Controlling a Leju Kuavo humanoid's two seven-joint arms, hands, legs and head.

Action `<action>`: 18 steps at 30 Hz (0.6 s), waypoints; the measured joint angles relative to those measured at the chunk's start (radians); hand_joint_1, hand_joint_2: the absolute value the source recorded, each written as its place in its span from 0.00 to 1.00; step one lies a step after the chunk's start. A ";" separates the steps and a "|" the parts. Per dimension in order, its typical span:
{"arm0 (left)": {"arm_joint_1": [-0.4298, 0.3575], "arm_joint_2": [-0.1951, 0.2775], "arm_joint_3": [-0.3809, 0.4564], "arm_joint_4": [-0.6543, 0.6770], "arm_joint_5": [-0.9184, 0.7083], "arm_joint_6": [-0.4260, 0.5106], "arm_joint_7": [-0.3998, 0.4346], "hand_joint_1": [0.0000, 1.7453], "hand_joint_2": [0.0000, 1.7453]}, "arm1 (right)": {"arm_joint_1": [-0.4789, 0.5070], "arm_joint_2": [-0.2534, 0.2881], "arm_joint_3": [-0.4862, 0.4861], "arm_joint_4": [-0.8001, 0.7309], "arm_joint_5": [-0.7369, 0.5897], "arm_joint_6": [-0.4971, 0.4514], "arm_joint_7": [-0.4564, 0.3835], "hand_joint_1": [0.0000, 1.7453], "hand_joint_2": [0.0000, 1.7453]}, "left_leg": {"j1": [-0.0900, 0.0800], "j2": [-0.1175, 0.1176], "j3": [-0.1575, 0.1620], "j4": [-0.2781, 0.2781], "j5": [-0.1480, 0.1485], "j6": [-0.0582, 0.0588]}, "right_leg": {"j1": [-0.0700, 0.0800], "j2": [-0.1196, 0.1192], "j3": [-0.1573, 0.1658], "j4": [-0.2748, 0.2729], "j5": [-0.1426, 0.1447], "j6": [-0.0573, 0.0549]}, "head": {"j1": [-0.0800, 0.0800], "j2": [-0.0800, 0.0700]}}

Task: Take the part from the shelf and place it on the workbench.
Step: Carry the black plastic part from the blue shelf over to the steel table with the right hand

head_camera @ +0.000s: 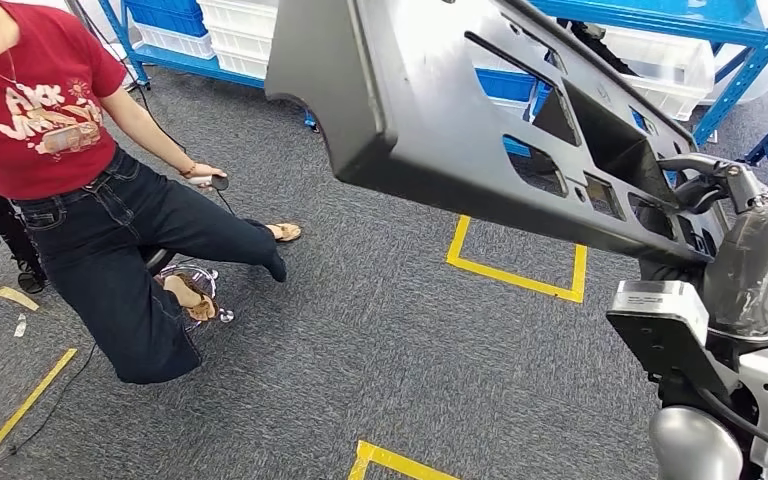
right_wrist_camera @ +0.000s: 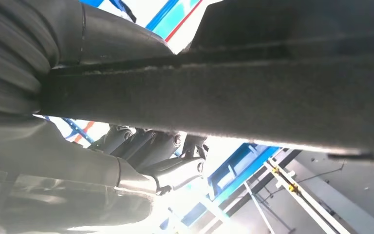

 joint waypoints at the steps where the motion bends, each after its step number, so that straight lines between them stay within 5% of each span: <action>1: -0.001 0.000 0.000 -0.001 0.000 0.000 -0.001 0.00 1.00 | 0.000 0.000 -0.001 0.001 0.003 0.000 0.001 1.00 1.00 | 0.000 -0.002 -0.005 0.006 -0.006 -0.007 | 0.004 0.003 0.003 0.002 -0.009 -0.014 | -0.001 0.000; 5: -0.001 -0.003 -0.001 -0.002 0.001 0.001 -0.003 0.00 1.00 | -0.004 0.000 -0.002 0.003 0.006 0.000 0.002 1.00 1.00 | 0.009 -0.002 -0.019 0.043 -0.033 -0.018 | 0.011 -0.003 0.005 0.008 -0.020 -0.058 | -0.004 0.000; 8: -0.002 -0.004 -0.004 -0.002 0.001 0.001 -0.003 0.00 1.00 | -0.007 0.000 -0.002 0.003 0.010 0.000 0.002 1.00 1.00 | 0.005 0.002 -0.127 0.235 -0.110 -0.014 | 0.022 -0.014 0.008 0.008 -0.025 -0.070 | -0.005 0.000; 10: 0.001 -0.004 -0.005 -0.002 0.002 0.002 -0.003 0.00 1.00 | -0.007 0.001 -0.001 0.005 0.015 0.000 0.002 1.00 1.00 | -0.001 0.002 -0.194 0.323 -0.120 -0.005 | 0.032 -0.024 0.010 0.008 -0.029 -0.076 | -0.005 0.000; 12: 0.003 -0.005 -0.005 -0.002 0.004 0.002 -0.003 0.00 1.00 | -0.010 0.001 -0.001 0.006 0.019 0.000 0.002 1.00 1.00 | -0.010 0.006 -0.186 0.263 -0.056 0.013 | 0.039 -0.037 0.017 0.008 -0.033 -0.081 | -0.004 0.000; 14: 0.002 -0.005 -0.005 -0.002 0.005 0.003 -0.003 0.00 1.00 | -0.014 0.001 -0.001 0.006 0.021 0.000 0.002 1.00 1.00 | -0.026 0.034 -0.135 0.132 0.015 0.034 | 0.045 -0.050 0.024 0.007 -0.036 -0.083 | -0.004 0.000; 16: -0.002 -0.005 -0.006 -0.003 0.005 0.003 -0.003 0.00 1.00 | -0.019 0.001 -0.001 0.007 0.021 0.000 0.002 1.00 1.00 | -0.039 0.054 -0.112 0.069 0.036 0.043 | 0.048 -0.062 0.027 0.006 -0.038 -0.080 | -0.003 0.000; 18: -0.004 -0.004 -0.006 -0.003 0.005 0.003 -0.003 0.00 1.00 | -0.022 0.000 0.000 0.009 0.021 0.000 0.002 1.00 1.00 | -0.045 0.039 -0.112 0.059 0.040 0.048 | 0.047 -0.076 0.031 0.000 -0.039 -0.070 | -0.004 0.000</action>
